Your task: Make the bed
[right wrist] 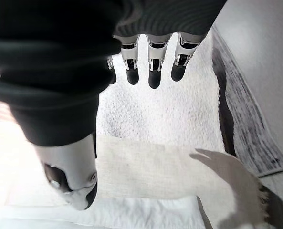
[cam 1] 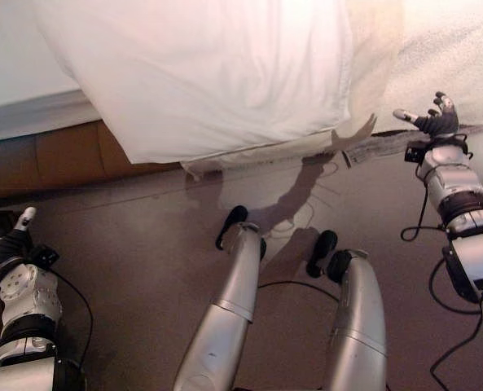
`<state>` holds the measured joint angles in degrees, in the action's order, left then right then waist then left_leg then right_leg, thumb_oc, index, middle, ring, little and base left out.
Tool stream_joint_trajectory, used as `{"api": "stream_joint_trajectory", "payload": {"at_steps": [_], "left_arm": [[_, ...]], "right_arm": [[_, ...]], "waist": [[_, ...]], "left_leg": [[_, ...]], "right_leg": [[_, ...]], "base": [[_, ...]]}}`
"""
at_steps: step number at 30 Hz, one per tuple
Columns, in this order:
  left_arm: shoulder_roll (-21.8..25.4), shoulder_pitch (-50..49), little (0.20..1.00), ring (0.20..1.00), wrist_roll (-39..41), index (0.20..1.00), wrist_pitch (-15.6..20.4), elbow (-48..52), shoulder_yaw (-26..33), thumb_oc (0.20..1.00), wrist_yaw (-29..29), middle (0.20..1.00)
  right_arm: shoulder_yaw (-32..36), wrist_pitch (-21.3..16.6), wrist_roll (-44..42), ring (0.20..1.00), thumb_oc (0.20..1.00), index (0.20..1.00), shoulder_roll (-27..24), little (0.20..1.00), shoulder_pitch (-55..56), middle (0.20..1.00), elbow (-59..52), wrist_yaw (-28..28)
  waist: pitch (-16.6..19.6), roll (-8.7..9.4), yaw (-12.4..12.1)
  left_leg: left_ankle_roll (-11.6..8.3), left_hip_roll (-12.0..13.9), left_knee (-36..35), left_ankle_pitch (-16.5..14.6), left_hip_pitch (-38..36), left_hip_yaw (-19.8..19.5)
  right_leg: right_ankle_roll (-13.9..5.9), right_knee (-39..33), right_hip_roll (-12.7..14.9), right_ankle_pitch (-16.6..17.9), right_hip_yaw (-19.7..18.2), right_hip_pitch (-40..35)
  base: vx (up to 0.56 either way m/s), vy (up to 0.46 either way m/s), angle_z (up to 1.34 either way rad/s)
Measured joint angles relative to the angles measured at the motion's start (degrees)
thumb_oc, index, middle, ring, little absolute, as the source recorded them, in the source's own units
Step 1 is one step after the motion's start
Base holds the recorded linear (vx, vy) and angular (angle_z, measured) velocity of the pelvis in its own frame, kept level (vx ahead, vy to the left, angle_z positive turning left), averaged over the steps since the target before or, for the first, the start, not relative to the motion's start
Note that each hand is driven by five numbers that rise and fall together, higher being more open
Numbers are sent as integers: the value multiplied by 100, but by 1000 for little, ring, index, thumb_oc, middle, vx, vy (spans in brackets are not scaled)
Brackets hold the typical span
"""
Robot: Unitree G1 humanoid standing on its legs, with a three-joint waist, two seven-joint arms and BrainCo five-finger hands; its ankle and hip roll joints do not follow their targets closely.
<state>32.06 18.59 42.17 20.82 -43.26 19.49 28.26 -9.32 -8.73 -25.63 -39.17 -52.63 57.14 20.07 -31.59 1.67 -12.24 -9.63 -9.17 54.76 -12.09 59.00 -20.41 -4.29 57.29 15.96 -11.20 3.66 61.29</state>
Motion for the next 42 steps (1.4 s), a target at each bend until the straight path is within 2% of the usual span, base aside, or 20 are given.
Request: {"api": "stream_joint_trajectory", "payload": {"at_steps": [2,3,5,7,8,11,13,14,15,16,18,19,21,23,25,27,31,35,38,42], "left_arm": [[-365,-177,1000,1000,-226,1000,4,177,-227,1000,94,1000],[-707,-294,1000,1000,-322,1000,-24,211,-321,1000,121,1000],[-1164,-539,1000,1000,-404,1000,-58,328,-372,1000,59,1000],[-1438,-944,1000,1000,-662,1000,-167,298,-679,1000,-149,1000],[-1606,-1139,1000,1000,-771,1000,-214,146,-756,1000,-355,1000],[-1662,-1548,1000,1000,-944,1000,-376,-417,-832,1000,-812,1000],[-1685,-1791,1000,1000,-1138,1000,-465,-743,-969,1000,-1105,1000],[-1699,-1853,1000,1000,-1330,1000,-534,-969,-1127,1000,-1333,1000],[-1722,-1878,1000,1000,-1419,1000,-574,-1125,-1188,1000,-1433,1000],[-1737,-1869,1000,1000,-1595,1000,-620,-1386,-1177,1000,-1547,1000],[-1763,-2006,1000,1000,-1824,1000,-754,-1892,-1253,1000,-1732,1000],[-1854,-2097,1000,1000,-1914,1000,-784,-2145,-1271,1000,-1826,1000],[-1946,-2175,1000,1000,-2210,1000,-821,-2250,-1395,1000,-1865,1000],[-2014,-2508,1000,1000,-2617,1000,-818,-2434,-1443,1000,-1846,1000],[-2010,-2526,1000,1000,-2948,1000,-840,-2786,-1595,1000,-1838,1000],[-1999,-2632,1000,1000,-3268,1000,-887,-2819,-1667,1000,-1859,1000],[-1959,-2769,1000,1000,-3404,1000,-975,-3109,-1603,1000,-1922,1000],[-1835,-2838,1000,1000,-3844,1000,-990,-3090,-2085,1000,-2147,1000],[-1766,-2847,1000,1000,-3918,1000,-973,-2940,-2155,1000,-2210,1000],[-1707,-2838,1000,1000,-3916,1000,-968,-2899,-2152,1000,-2211,1000]], "right_arm": [[37,11,50,1000,1000,1000,242,1000,512,1000,-45,94],[100,-16,119,1000,1000,1000,389,1000,890,1000,-96,113],[318,-59,159,1000,1000,1000,819,1000,1496,1000,-176,80],[408,-54,236,1000,1000,1000,1302,1000,2197,1000,54,-29],[412,0,310,1000,1000,1000,1535,1000,2684,1000,266,-133],[432,59,557,1000,1000,1000,1979,1000,3575,1000,531,-307],[441,44,733,1000,1000,1000,2068,1000,3906,1000,719,-421],[438,58,846,1000,1000,1000,2071,1000,4029,1000,968,-518],[433,65,886,1000,1000,1000,2086,1000,4077,1000,1067,-557],[433,80,1003,1000,1000,1000,2126,1000,4098,1000,1233,-601],[419,113,1185,1000,1000,1000,2266,1000,4247,1000,1361,-712],[413,115,1329,1000,1000,1000,2275,1000,4472,1000,1414,-779],[379,158,1480,1000,1000,1000,2273,1000,4632,1000,1554,-847],[316,181,1638,1000,1000,1000,2303,1000,4832,1000,1709,-973],[317,187,1666,1000,1000,1000,2313,1000,5008,1000,1817,-1024],[331,237,1660,1000,1000,1000,2356,1000,5195,1000,1898,-1101],[438,282,1643,1000,1000,1000,2472,1000,5242,1000,1978,-1206],[424,285,1651,1000,1000,1000,2568,1000,5169,1000,1945,-1245],[421,289,1651,1000,1000,1000,2634,1000,5163,1000,1937,-1315],[415,289,1675,1000,1000,1000,2737,1000,5134,1000,1936,-1329]], "waist": [[13,52,41],[10,87,44],[6,99,23],[8,109,17],[30,104,-74],[78,107,-112],[237,78,-111],[385,72,-132],[475,47,-129],[531,32,-145],[917,7,-135],[1258,-54,-110],[1556,-146,-123],[2140,-206,-189],[2486,-232,-177],[2754,-158,-139],[3075,-74,-263],[3125,-24,-351],[3149,-18,-455],[3181,21,-466]], "left_leg": [[90,-11,-168,54,-342,50],[72,72,-386,44,-628,8],[204,204,-950,148,-1216,-87],[230,329,-1365,192,-2022,-55],[295,389,-1848,259,-2639,-132],[335,597,-2997,548,-4091,-355],[314,739,-3491,586,-4583,-501],[218,846,-3723,718,-4757,-523],[164,896,-3791,725,-4817,-564],[-23,975,-3928,822,-4995,-553],[-96,1105,-4169,865,-5254,-531],[-128,1136,-4249,898,-5319,-451],[-69,1129,-4409,916,-5577,-465],[-74,1195,-4651,942,-5769,-535],[-40,1199,-4732,965,-5849,-556],[-5,1196,-4918,1043,-5873,-642],[69,1157,-5141,1108,-6005,-624],[191,1031,-5283,1190,-6138,-574],[284,911,-5363,1243,-6249,-565],[343,846,-5365,1266,-6251,-614]], "right_leg": [[-3,-121,41,3,-6,-327],[-5,-280,16,2,35,-605],[-12,-705,-44,-11,244,-1223],[0,-887,-40,-225,337,-2139],[11,-1245,-53,-240,506,-2765],[72,-1997,-148,-254,844,-4162],[75,-2356,-219,-263,1081,-4680],[82,-2484,-273,-250,1167,-4839],[78,-2530,-323,-262,1235,-4938],[108,-2607,-358,-253,1267,-5080],[92,-2845,-457,-292,1353,-5322],[78,-2916,-501,-332,1480,-5503],[54,-3137,-469,-340,1577,-5779],[-6,-3413,-564,-308,1599,-6023],[-49,-3671,-607,-252,1721,-6268],[-77,-3845,-577,-224,1843,-6376],[-123,-4118,-507,-120,1865,-6527],[-263,-4492,-442,89,1889,-6776],[-395,-4750,-382,235,1912,-6985],[-447,-5027,-370,363,1915,-7132]], "base": [[58,-87,11],[177,-169,3],[210,-179,5],[228,-190,28],[176,-131,27],[238,-176,27],[266,-246,22],[193,-218,24],[170,-169,13],[45,-111,9],[29,-186,7],[54,-154,34],[91,-92,24],[42,-27,3],[5,-19,32],[-7,65,38],[1,97,4],[-14,58,1],[-5,36,4],[-7,21,8]]}}
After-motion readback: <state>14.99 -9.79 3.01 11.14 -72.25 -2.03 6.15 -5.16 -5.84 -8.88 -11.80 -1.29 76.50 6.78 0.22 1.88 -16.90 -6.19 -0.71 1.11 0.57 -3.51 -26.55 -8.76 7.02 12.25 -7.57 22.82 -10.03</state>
